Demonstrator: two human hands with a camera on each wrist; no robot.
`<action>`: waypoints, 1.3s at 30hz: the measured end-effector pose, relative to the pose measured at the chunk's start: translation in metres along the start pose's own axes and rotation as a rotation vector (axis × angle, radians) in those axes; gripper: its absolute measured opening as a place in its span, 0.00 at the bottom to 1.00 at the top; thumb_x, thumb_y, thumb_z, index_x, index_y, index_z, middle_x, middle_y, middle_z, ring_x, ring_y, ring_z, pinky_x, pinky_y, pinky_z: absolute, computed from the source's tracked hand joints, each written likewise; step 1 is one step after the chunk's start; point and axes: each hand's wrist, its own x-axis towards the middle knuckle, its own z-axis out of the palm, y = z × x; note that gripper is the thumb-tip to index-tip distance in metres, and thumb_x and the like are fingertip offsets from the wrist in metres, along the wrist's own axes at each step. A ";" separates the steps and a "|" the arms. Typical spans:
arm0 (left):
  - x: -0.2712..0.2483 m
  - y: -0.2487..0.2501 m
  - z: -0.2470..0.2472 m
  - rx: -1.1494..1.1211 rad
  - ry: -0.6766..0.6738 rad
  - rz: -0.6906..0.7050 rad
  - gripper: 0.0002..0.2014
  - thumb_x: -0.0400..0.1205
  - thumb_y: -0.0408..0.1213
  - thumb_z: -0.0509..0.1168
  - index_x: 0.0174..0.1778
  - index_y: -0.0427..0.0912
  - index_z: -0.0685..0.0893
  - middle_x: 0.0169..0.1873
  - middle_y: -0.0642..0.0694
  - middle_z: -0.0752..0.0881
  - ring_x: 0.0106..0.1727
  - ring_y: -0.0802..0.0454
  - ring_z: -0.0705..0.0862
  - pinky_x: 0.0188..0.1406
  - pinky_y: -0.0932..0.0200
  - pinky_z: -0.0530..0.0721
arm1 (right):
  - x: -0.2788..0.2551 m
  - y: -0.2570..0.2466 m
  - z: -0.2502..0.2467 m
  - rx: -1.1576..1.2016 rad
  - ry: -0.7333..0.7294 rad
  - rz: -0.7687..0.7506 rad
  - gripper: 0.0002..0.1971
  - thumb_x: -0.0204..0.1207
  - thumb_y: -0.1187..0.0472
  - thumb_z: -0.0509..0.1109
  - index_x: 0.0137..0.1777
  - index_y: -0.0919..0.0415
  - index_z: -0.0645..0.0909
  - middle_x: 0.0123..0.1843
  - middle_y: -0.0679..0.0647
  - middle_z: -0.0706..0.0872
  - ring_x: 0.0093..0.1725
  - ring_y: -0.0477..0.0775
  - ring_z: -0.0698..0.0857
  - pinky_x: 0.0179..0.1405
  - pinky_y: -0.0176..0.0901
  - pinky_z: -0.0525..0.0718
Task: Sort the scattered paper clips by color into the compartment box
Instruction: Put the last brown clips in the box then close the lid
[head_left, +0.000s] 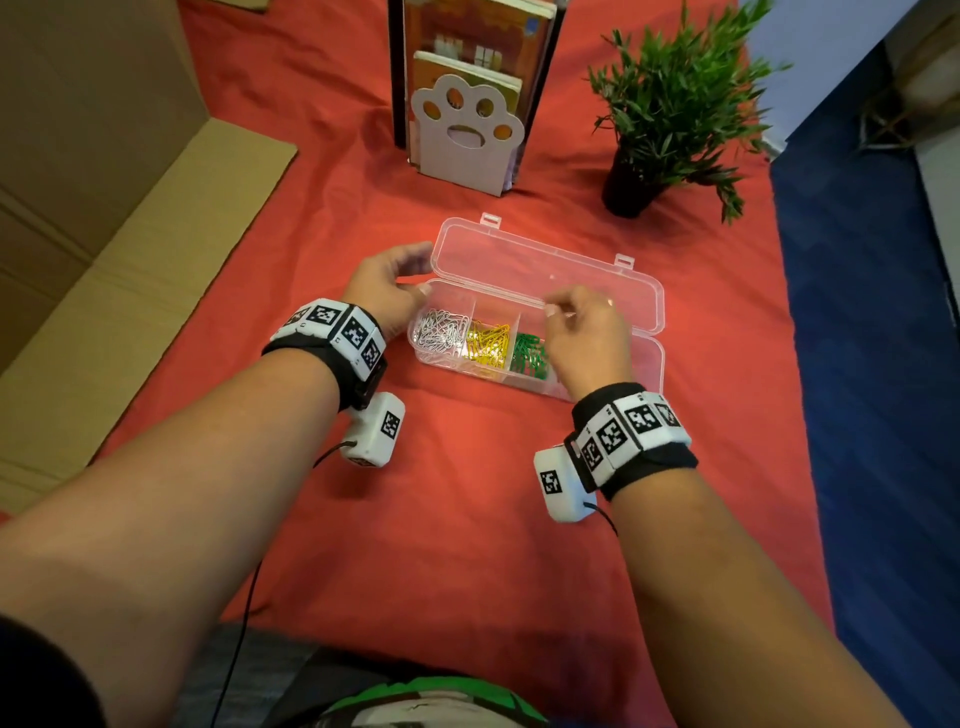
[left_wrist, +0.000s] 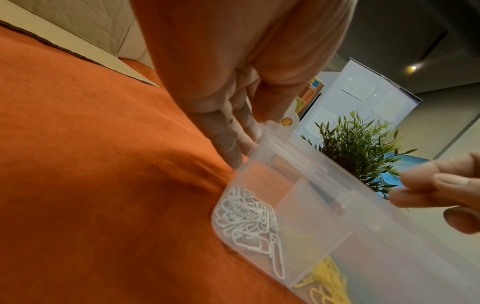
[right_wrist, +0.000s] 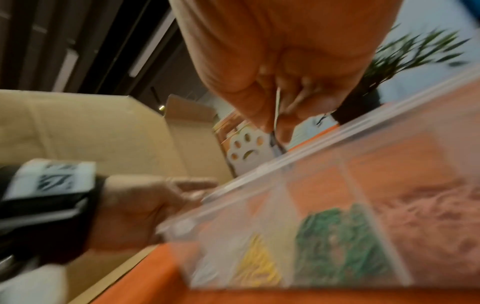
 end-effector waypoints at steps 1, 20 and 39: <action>0.000 0.001 0.001 -0.009 0.003 -0.002 0.25 0.76 0.23 0.66 0.69 0.42 0.76 0.50 0.52 0.85 0.43 0.60 0.85 0.39 0.70 0.85 | 0.002 0.007 -0.006 -0.045 0.108 0.030 0.10 0.77 0.62 0.63 0.55 0.54 0.82 0.57 0.55 0.81 0.56 0.56 0.80 0.52 0.43 0.78; -0.025 0.008 -0.005 -0.132 0.167 0.091 0.15 0.79 0.40 0.65 0.63 0.47 0.83 0.46 0.50 0.87 0.41 0.51 0.85 0.49 0.45 0.88 | -0.004 0.069 -0.054 0.522 0.242 0.410 0.06 0.76 0.52 0.63 0.49 0.47 0.79 0.55 0.51 0.86 0.58 0.54 0.85 0.64 0.54 0.82; -0.031 0.023 -0.002 -0.144 0.170 -0.035 0.02 0.75 0.36 0.70 0.42 0.45 0.85 0.40 0.51 0.85 0.44 0.53 0.84 0.48 0.58 0.81 | -0.009 0.079 -0.054 1.031 0.055 0.480 0.18 0.79 0.76 0.56 0.67 0.63 0.71 0.60 0.55 0.79 0.59 0.52 0.83 0.60 0.47 0.83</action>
